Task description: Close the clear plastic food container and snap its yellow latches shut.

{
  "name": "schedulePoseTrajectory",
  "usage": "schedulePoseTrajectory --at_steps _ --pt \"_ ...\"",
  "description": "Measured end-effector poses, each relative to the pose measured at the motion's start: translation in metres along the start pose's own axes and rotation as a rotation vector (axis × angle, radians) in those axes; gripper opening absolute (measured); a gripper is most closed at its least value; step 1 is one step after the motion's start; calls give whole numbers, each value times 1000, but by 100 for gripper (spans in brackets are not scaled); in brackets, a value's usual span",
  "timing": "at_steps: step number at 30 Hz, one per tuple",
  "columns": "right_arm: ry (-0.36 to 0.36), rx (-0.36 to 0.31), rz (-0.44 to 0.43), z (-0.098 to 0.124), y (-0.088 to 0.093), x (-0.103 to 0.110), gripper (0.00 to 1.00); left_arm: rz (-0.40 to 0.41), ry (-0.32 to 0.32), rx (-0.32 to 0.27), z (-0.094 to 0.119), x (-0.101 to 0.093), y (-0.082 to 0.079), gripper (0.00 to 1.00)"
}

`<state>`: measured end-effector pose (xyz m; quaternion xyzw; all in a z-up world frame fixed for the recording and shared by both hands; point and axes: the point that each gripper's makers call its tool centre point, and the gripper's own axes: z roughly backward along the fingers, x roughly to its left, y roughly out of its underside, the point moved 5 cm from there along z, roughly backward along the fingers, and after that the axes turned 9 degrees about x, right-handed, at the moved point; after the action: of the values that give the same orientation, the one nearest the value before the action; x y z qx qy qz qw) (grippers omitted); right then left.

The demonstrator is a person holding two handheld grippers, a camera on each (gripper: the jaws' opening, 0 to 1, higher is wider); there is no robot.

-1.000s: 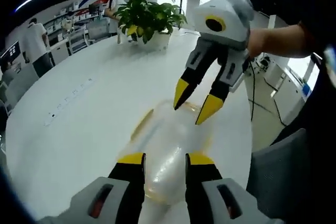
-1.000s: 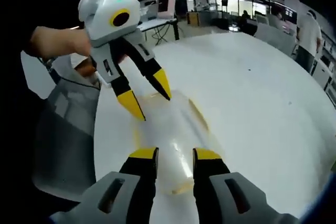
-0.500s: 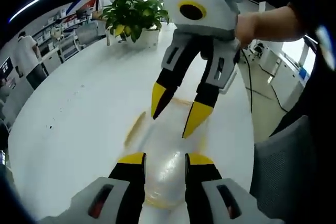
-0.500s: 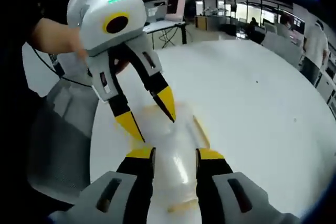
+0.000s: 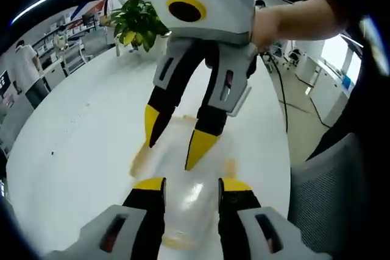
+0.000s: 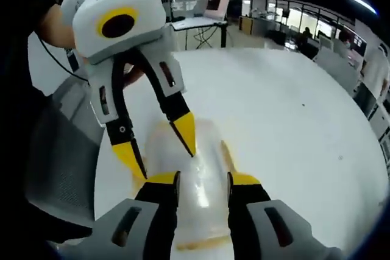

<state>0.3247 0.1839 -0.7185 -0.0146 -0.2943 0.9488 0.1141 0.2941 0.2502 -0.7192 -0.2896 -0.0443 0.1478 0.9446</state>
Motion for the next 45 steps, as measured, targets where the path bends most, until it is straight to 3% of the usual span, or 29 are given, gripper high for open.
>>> schedulePoseTrajectory --at_steps 5,11,23,28,32,37,45 --pt "-3 19 42 0 -3 -5 28 -66 -11 1 0 -8 -2 40" --pt "-48 17 13 0 -11 -11 30 -113 -38 14 -3 -10 -1 45" --pt "-128 192 106 -17 -7 -27 33 -234 -100 84 -16 -8 1 51" --pt "-268 252 34 -25 -7 -27 32 -225 -108 91 -19 -5 4 52" --pt "-304 331 48 -28 -10 -31 33 -246 -125 91 -20 -6 4 53" --pt "-308 433 117 -30 -14 -29 32 -240 -135 80 -21 -6 5 52" --pt "-294 509 160 -33 -17 -26 28 -241 -153 77 -23 -5 5 51"
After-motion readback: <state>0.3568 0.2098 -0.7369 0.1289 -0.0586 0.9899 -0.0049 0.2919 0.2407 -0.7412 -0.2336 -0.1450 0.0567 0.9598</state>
